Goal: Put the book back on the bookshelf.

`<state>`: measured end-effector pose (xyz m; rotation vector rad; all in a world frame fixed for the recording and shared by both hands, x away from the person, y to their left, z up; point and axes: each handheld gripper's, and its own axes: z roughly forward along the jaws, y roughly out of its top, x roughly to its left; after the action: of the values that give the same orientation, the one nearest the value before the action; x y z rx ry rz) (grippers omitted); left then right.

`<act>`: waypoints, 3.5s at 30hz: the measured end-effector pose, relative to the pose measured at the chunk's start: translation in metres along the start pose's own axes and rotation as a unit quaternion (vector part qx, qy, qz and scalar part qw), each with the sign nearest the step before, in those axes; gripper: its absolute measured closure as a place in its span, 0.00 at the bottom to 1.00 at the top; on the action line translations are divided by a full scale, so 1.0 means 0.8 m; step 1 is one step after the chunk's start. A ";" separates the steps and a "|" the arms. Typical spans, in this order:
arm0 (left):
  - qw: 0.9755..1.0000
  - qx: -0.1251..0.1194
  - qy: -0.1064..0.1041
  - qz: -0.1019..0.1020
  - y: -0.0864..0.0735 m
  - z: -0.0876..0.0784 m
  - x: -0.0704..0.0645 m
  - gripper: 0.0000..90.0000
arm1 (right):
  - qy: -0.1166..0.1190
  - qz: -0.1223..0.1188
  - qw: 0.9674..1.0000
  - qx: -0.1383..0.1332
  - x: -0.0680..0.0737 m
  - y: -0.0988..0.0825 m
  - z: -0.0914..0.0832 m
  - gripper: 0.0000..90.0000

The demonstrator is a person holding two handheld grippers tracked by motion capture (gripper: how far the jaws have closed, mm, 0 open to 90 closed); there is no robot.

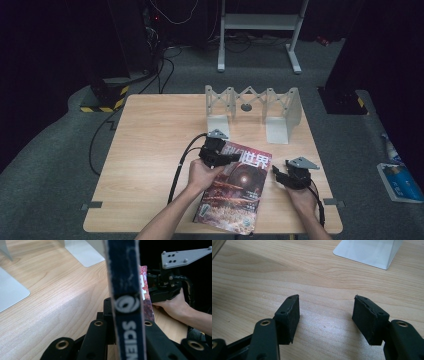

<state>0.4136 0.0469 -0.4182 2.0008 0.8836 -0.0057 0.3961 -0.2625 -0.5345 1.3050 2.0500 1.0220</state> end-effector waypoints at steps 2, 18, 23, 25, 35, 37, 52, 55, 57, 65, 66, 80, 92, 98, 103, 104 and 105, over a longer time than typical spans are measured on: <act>1.000 0.001 -0.005 0.002 0.002 -0.002 -0.002 0.93 | 0.000 0.000 1.000 0.000 0.000 0.000 0.000 0.43; 0.999 0.000 -0.024 0.024 0.019 -0.016 -0.018 0.93 | -0.001 0.000 1.000 0.000 0.000 0.000 0.000 0.42; 0.999 0.000 -0.030 0.029 0.027 -0.015 -0.021 0.93 | -0.005 0.004 1.000 0.000 0.000 0.000 0.000 0.42; 0.999 -0.001 -0.032 0.031 0.030 -0.017 -0.022 0.93 | -0.006 0.002 1.000 -0.001 -0.001 0.000 0.000 0.42; 0.999 -0.009 -0.029 0.039 0.043 -0.024 -0.027 0.93 | -0.008 0.005 1.000 -0.001 0.000 0.000 0.000 0.42; 0.999 -0.010 -0.029 0.041 0.046 -0.024 -0.028 0.93 | -0.008 0.004 1.000 -0.001 0.000 0.000 0.000 0.42; 0.998 -0.017 -0.041 0.045 0.068 -0.033 -0.035 0.93 | -0.008 0.005 1.000 -0.001 0.000 0.000 0.000 0.42; 0.998 -0.018 -0.041 0.044 0.071 -0.034 -0.035 0.93 | -0.008 0.005 1.000 -0.001 0.000 0.000 0.000 0.42; 0.998 -0.018 -0.040 0.045 0.074 -0.035 -0.034 0.93 | -0.008 0.006 1.000 -0.001 0.000 0.000 0.000 0.42; 0.998 -0.013 -0.033 0.060 0.087 -0.038 -0.037 0.93 | -0.008 0.006 1.000 -0.002 0.000 0.000 0.000 0.42; 0.997 -0.012 -0.032 0.062 0.090 -0.039 -0.038 0.93 | -0.009 0.006 1.000 -0.002 0.000 0.000 0.000 0.42; 0.997 -0.010 -0.013 0.080 0.113 -0.049 -0.037 0.93 | -0.010 0.006 1.000 -0.001 0.000 0.000 0.000 0.42; 0.996 0.015 0.005 0.087 0.134 -0.053 -0.037 0.93 | -0.010 0.010 1.000 -0.002 -0.001 0.001 0.002 0.42; 0.994 0.032 0.015 0.106 0.151 -0.062 -0.031 0.93 | -0.008 0.007 1.000 -0.004 -0.002 0.001 0.003 0.42; 0.994 0.035 0.019 0.104 0.157 -0.064 -0.025 0.93 | -0.010 0.008 1.000 -0.004 -0.001 0.001 0.003 0.42; 0.994 0.037 0.019 0.103 0.159 -0.064 -0.024 0.93 | -0.010 0.008 1.000 -0.004 -0.002 0.001 0.003 0.42; 0.994 0.037 0.018 0.102 0.160 -0.064 -0.023 0.93 | -0.010 0.007 1.000 -0.004 -0.002 0.001 0.003 0.42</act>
<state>0.4582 0.0338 -0.2875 2.1592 0.7069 0.1151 0.3990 -0.2627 -0.5354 1.3215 2.0226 1.0189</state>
